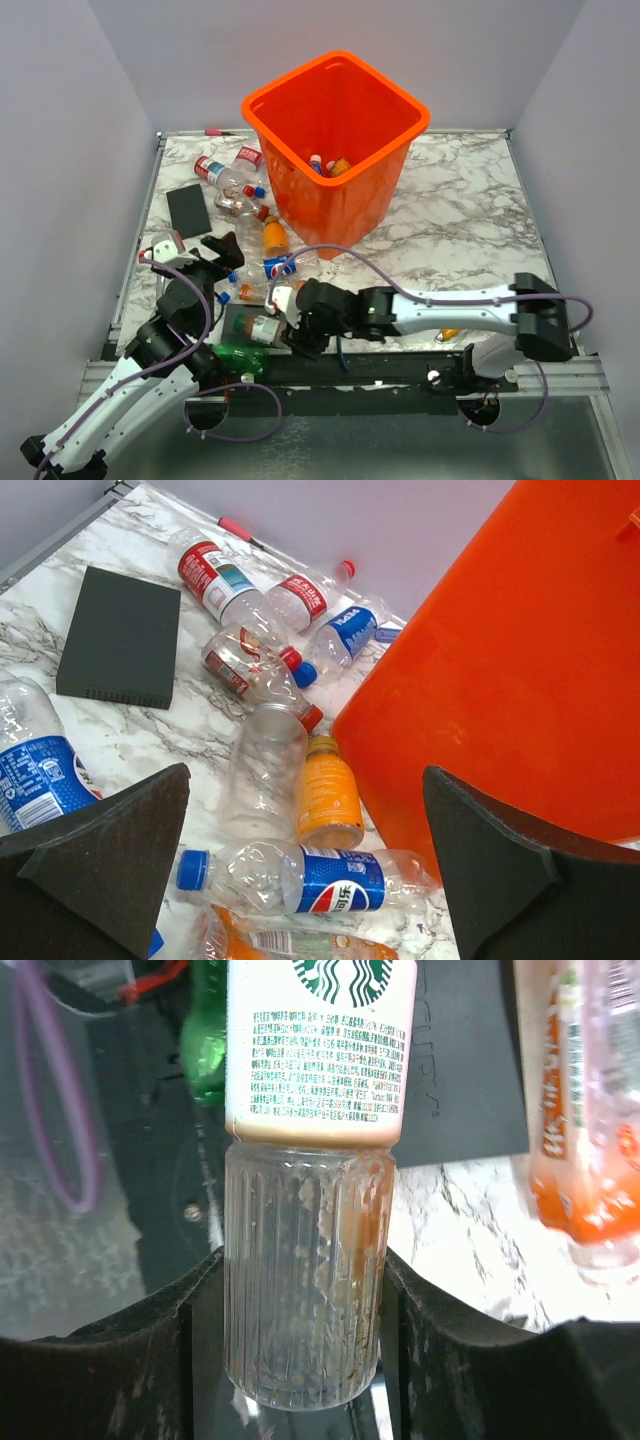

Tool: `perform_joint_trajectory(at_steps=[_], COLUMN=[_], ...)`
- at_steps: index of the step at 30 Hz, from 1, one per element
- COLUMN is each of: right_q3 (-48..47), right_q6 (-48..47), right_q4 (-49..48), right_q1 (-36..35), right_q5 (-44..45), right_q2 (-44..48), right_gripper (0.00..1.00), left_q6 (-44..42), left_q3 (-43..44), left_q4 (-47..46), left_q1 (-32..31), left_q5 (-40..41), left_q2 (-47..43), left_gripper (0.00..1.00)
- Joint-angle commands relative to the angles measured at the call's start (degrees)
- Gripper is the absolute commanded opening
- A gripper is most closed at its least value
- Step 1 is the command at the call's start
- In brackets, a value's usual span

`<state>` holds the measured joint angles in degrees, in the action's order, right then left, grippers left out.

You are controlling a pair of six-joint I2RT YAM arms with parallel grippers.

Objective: Put the plastic bottles in the bin
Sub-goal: Pick up the plastic bottle from the corner of the board.

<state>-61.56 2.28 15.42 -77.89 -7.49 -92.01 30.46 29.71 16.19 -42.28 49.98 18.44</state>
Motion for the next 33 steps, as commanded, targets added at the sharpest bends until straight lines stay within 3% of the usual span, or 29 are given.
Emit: perform_joint_trajectory(at_steps=[1,6,10,13,16,19,21,33], right_q3=[3.29,14.68,25.45,31.35,35.99,38.21,37.55,30.05], right_q6=[4.41,13.93,20.20,21.89,21.34,19.38,18.01,11.72], right_q4=[6.12,3.92,-5.55,-13.94,-24.15,-32.24,-34.36,-34.89], right_q1=[-1.79,-1.75,-1.78,-1.73,-1.75,-1.74,-1.76,-1.80], right_q5=[7.91,17.46,24.31,27.33,28.50,26.71,25.16,17.42], right_q2=[12.57,32.13,43.45,48.81,52.17,53.23,53.09,55.89], right_gripper=[0.31,0.21,0.01,0.01,0.01,0.01,0.01,0.01], left_q6=[-0.70,-0.72,0.45,-1.51,0.18,4.66,9.19,17.58], left_q3=[0.00,-0.05,0.97,2.24,8.52,12.43,13.79,18.16], left_q4=[0.58,-4.29,-12.58,-20.37,-22.25,-28.49,-34.23,-41.06], left_q1=[0.00,-0.03,-0.01,-0.06,-0.11,-0.08,-0.03,-0.09], left_q5=[2.55,-1.04,-12.88,-29.49,-45.30,-63.29,-70.90,-76.85], left_q2=[-2.46,-5.95,-5.92,-3.43,4.26,11.97,15.71,23.89], left_gripper=[0.99,0.99,0.99,0.99,0.99,0.99,0.99,0.99])
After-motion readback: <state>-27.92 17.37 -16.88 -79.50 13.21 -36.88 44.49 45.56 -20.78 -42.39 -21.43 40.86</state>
